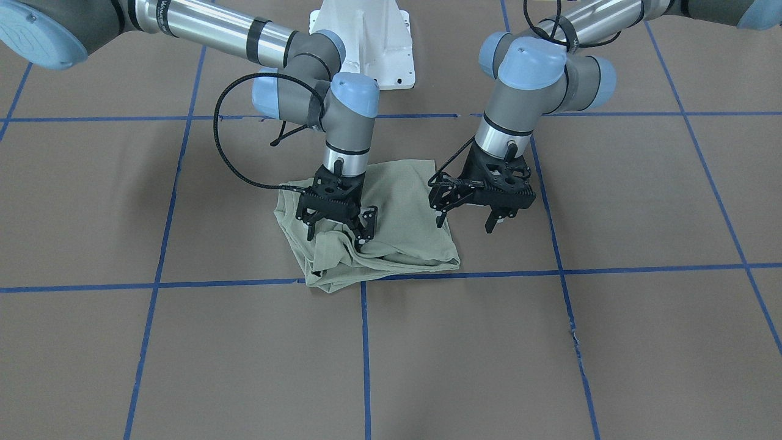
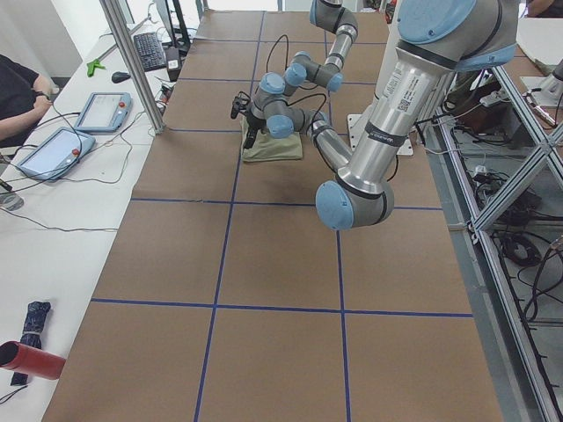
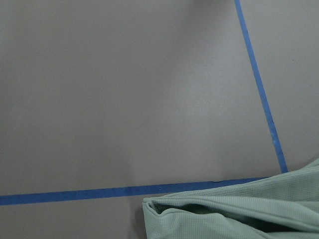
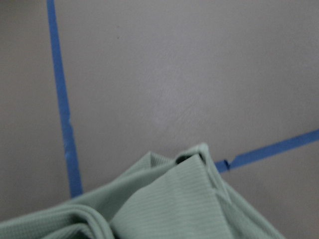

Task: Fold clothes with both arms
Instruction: 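Lay the folded edge down and press it with the right gripper, then release the shirt and raise the right gripper away while the left holds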

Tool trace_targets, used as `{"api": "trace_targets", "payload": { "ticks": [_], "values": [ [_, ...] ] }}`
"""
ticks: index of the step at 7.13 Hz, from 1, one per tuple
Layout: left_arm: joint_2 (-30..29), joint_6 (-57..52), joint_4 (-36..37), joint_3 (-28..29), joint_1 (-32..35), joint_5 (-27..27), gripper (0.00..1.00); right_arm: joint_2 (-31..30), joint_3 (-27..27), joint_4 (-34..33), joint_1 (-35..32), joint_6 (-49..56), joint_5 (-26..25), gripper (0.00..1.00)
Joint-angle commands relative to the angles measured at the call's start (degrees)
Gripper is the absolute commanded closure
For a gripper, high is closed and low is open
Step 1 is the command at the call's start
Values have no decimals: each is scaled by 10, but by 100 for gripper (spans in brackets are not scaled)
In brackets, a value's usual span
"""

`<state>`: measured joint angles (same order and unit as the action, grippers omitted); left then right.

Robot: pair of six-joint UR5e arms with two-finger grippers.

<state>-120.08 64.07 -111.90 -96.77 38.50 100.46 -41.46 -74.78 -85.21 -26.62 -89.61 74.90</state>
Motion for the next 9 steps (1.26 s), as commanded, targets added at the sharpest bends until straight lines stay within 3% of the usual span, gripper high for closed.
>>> {"api": "trace_targets", "payload": {
  "ticks": [1,4,6,9],
  "values": [
    [0,1,-1,-1,0,0,0,9,63,0,-54,30,-5,0],
    [0,1,0,-2,0,1,0,28,54,3,-74,70,11,0],
    [-1,3,0,-2,-1,1,0,12,-10,0,-76,85,117,0],
    [-5,72,5,26,-32,-9,0,-54,-95,-1,-130,216,224,0]
  ]
}}
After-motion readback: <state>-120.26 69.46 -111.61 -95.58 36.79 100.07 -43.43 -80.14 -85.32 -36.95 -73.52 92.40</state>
